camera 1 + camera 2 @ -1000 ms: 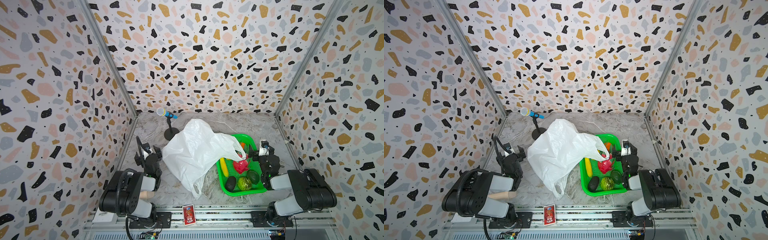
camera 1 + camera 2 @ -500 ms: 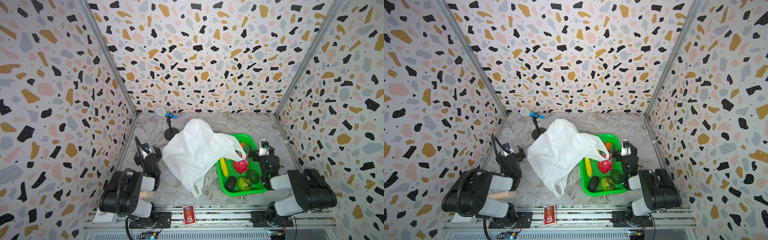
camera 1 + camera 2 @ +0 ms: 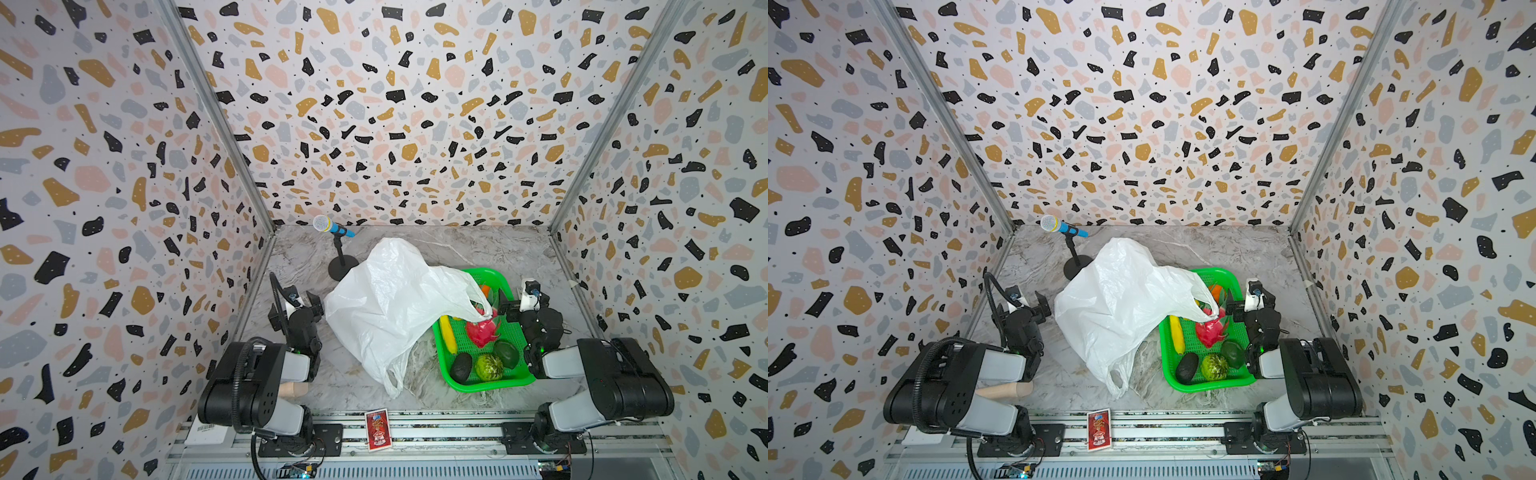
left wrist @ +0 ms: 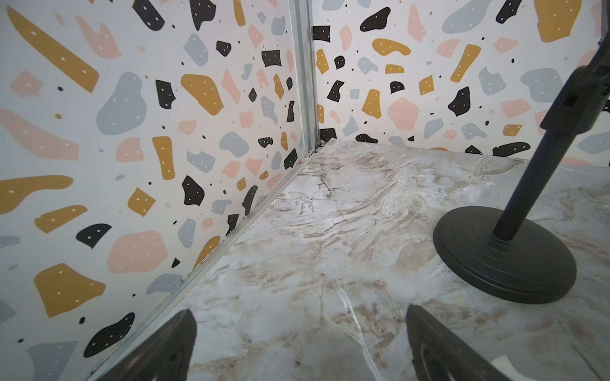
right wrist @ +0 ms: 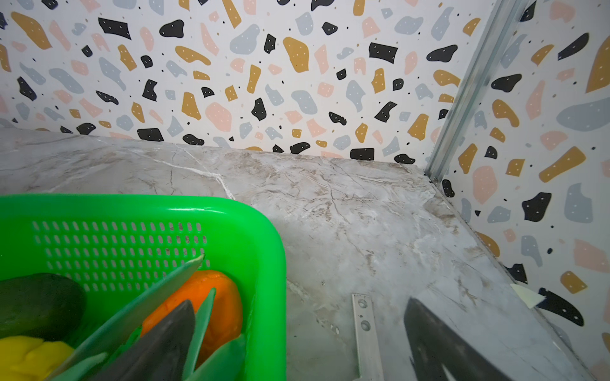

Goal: Place the fruits into the plastic bag
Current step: Pick up the plastic bag from the center of the table.

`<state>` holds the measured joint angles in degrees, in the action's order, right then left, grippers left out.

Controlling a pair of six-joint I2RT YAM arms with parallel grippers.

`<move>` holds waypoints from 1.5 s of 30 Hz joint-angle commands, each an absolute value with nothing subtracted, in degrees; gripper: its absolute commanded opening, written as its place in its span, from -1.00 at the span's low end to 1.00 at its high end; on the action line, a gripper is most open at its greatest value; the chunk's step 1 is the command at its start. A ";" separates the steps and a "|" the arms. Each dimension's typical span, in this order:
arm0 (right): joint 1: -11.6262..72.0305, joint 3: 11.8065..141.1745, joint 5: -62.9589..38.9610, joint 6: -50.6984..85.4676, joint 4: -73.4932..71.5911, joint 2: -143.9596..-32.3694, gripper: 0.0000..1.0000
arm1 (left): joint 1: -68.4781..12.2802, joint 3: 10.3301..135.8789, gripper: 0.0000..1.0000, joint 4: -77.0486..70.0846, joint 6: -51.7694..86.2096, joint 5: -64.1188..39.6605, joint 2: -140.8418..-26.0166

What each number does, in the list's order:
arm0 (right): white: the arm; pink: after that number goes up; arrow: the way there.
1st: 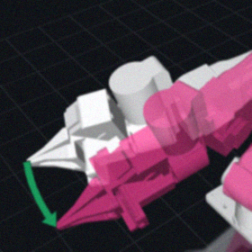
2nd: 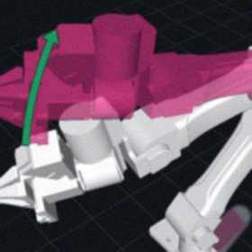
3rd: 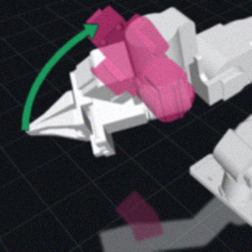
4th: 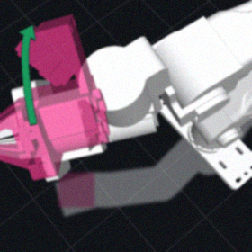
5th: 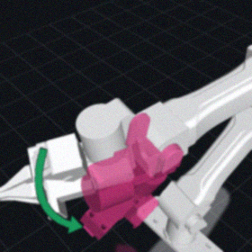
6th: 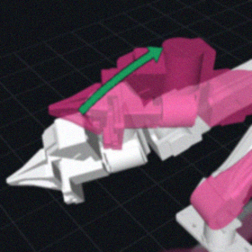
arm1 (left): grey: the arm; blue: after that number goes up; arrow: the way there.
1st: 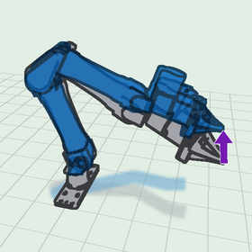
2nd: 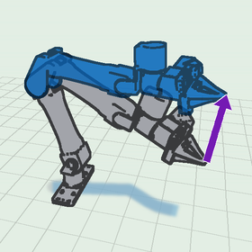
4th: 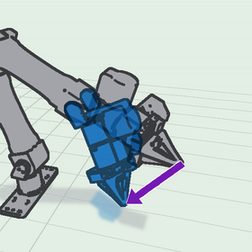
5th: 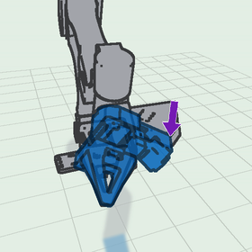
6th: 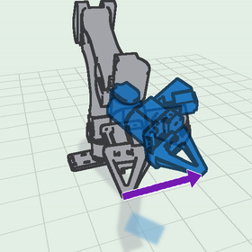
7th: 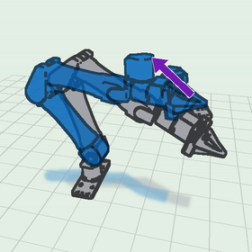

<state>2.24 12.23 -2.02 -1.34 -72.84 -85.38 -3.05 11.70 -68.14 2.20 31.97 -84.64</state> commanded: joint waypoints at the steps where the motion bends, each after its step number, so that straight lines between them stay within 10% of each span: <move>1: 1.95 12.66 -3.81 -0.46 -69.44 -85.10 0.98 | -2.72 12.14 0.99 -69.96 2.53 31.64 -84.03; 6: 4.04 21.22 -0.63 -1.08 -50.83 -79.86 0.81 | -2.68 13.13 0.99 -69.19 1.57 30.36 -82.69; 9: 5.32 28.53 6.39 4.02 -36.24 -75.95 0.59 | -2.72 27.63 0.99 -36.46 1.77 29.81 -79.25; 21: 13.14 47.59 15.60 39.50 -0.06 -65.91 0.69 | -4.40 37.43 0.99 -6.32 26.93 33.90 -66.98; 29: 26.62 51.00 2.29 33.79 12.94 -60.87 0.82 | -29.29 33.90 0.99 4.52 31.57 38.93 -53.29; 45: 13.98 52.27 -14.16 22.54 23.85 -59.41 0.81 | -71.56 51.79 0.99 29.54 19.13 35.86 -71.95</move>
<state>16.01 50.46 -11.86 26.72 20.93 -59.64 -69.73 49.63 20.53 21.12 33.95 -70.04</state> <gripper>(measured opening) 0.909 0.996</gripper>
